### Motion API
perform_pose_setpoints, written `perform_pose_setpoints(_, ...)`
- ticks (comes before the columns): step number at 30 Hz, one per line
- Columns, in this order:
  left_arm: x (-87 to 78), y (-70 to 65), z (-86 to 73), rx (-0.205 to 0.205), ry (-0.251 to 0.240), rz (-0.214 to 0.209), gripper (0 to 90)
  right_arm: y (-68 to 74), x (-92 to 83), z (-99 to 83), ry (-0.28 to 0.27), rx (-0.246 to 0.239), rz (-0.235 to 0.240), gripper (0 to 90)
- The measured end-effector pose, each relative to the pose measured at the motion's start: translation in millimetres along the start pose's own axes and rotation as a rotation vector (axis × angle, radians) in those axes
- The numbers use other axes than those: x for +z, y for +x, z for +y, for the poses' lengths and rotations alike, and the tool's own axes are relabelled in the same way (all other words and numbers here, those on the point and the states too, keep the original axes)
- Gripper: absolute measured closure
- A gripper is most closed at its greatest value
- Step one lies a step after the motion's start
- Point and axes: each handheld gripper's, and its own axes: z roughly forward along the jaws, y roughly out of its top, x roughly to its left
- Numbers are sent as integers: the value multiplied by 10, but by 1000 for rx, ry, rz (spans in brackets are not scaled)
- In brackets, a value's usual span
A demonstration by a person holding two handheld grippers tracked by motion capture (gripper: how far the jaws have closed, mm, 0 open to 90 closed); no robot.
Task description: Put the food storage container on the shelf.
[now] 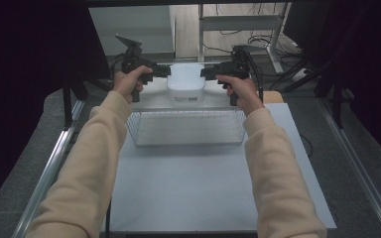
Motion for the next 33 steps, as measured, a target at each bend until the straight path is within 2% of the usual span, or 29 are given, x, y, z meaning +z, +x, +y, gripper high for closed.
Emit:
perform_pose_setpoints(2,9,-25,-8,8,7,11,719,25,-2,-3,-2,-12,-15,648)
perform_pose_setpoints(3,15,-33,-12,11,9,9,688,41,1,-7,-9,-21,-19,607)
perform_pose_setpoints(4,17,-55,-22,21,-1,14,654,49,1,-8,-14,-22,-15,549)
perform_pose_setpoints(5,14,-76,-30,27,-14,20,587,58,1,-14,-34,-40,-22,455)
perform_pose_setpoints(6,-10,-118,-51,46,-33,40,550,78,-12,-17,-47,-46,-33,414)
perform_pose_setpoints(7,-10,-118,-51,46,-33,40,481,78,-12,-17,-47,-46,-33,414)
perform_pose_setpoints(8,-62,-175,-86,83,-47,66,446,133,-80,-42,-83,-86,-46,313)
perform_pose_setpoints(9,-90,-202,-110,101,-57,73,418,150,-112,-52,-86,-96,-45,302)
perform_pose_setpoints(10,-90,-202,-110,101,-57,73,396,150,-112,-52,-86,-96,-45,302)
perform_pose_setpoints(11,-185,-289,-210,146,-83,98,363,214,-239,-112,-109,-154,-47,293)
perform_pose_setpoints(13,-258,-366,-323,191,-98,120,338,276,-337,-188,-113,-220,-61,282)
perform_pose_setpoints(14,-311,-418,-416,233,-101,143,329,305,-383,-236,-119,-255,-72,284)
perform_pose_setpoints(15,-344,-444,-475,259,-101,152,317,347,-465,-323,-132,-319,-89,282)
perform_pose_setpoints(17,-406,-500,-649,304,-104,166,297,400,-582,-472,-133,-388,-115,277)
perform_pose_setpoints(18,-406,-500,-649,304,-104,166,288,413,-624,-530,-126,-409,-124,275)
perform_pose_setpoints(19,-458,-517,-833,327,-101,162,278,425,-692,-630,-124,-441,-138,273)
perform_pose_setpoints(20,-488,-520,-949,345,-103,177,272,426,-732,-692,-127,-455,-148,272)
perform_pose_setpoints(23,-553,-503,-1203,374,-115,184,261,360,-879,-955,-126,-499,-161,267)
perform_pose_setpoints(24,-553,-503,-1203,374,-115,184,261,360,-879,-955,-126,-499,-161,267)
perform_pose_setpoints(25,-589,-484,-1372,389,-122,180,261,338,-907,-1017,-126,-509,-168,264)
perform_pose_setpoints(26,-608,-467,-1470,399,-125,180,258,285,-968,-1162,-132,-537,-187,263)
perform_pose_setpoints(28,-630,-408,-1736,425,-138,200,265,199,-1051,-1394,-152,-569,-212,260)
perform_pose_setpoints(31,-606,-307,-2043,441,-126,218,268,97,-1091,-1629,-152,-584,-218,260)
perform_pose_setpoints(32,-606,-307,-2043,441,-126,218,269,54,-1099,-1724,-152,-586,-219,260)
perform_pose_setpoints(33,-578,-219,-2234,439,-112,222,269,4,-1106,-1820,-150,-590,-222,260)
